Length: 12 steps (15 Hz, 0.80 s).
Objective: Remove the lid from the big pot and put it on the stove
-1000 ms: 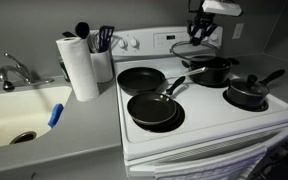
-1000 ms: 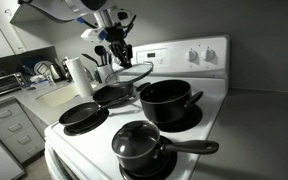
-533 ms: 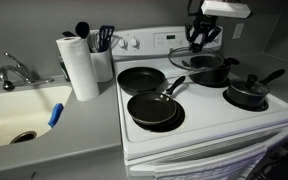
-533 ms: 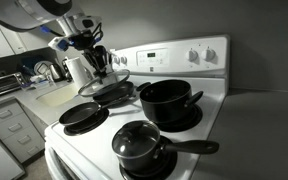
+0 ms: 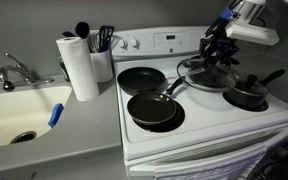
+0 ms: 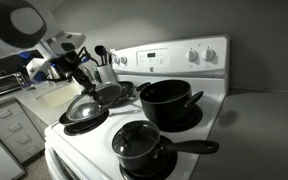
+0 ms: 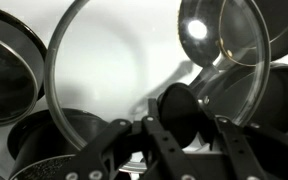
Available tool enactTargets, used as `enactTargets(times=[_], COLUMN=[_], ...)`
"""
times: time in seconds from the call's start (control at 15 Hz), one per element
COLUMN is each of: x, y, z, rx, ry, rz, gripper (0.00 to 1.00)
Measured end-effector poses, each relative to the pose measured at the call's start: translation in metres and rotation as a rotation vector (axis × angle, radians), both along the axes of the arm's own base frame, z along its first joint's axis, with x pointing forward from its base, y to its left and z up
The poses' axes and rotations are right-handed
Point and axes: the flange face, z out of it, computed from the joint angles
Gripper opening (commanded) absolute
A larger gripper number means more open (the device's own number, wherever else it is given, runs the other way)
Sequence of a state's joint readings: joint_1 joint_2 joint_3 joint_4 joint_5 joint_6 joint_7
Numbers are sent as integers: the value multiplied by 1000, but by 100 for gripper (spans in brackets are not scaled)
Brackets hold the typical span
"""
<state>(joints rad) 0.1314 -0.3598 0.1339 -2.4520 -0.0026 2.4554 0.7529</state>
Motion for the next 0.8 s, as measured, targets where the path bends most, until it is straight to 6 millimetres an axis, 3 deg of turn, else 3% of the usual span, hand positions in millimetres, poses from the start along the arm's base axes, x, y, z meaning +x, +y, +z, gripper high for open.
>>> enactTargets(times=[0.4, 0.8], x=[-23, -22], y=[-22, -42], z=[-63, -85], rx=[92, 160], ry=[-91, -53], rz=[-46, -44], gripper=[15, 15])
